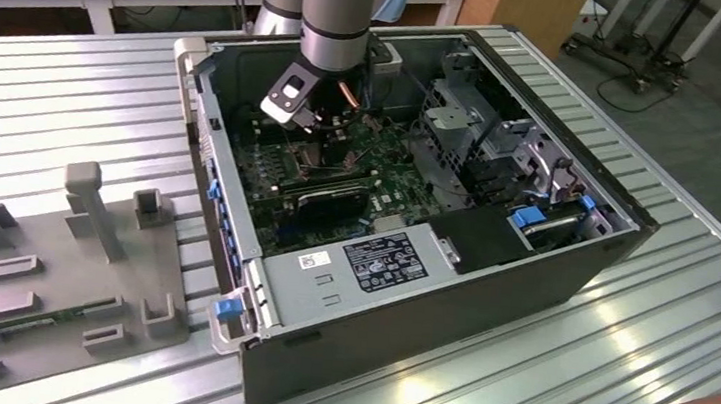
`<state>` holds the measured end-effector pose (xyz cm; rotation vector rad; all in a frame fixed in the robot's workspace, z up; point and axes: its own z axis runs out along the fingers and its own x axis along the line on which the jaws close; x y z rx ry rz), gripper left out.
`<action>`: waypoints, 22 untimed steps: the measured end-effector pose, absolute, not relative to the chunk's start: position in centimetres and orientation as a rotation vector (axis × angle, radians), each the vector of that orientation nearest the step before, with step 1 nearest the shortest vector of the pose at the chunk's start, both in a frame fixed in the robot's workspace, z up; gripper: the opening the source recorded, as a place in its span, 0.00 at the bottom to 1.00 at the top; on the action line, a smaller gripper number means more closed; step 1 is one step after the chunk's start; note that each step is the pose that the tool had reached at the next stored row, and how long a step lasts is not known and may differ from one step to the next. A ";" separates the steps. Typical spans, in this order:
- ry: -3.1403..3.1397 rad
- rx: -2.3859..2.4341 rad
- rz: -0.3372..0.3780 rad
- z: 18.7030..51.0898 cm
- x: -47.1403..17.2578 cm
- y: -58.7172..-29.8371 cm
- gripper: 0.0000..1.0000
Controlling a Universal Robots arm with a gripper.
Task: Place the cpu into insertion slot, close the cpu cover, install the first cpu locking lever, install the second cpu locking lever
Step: 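Place the cpu into insertion slot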
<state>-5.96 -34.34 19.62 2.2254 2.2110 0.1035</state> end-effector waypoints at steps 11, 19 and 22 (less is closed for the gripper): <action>2.209 2.223 0.098 19.2 -6.0 -34.2 0.63; 2.209 2.223 0.098 19.2 -6.0 -33.9 0.63; 2.208 2.222 0.097 19.1 -6.0 -33.9 0.63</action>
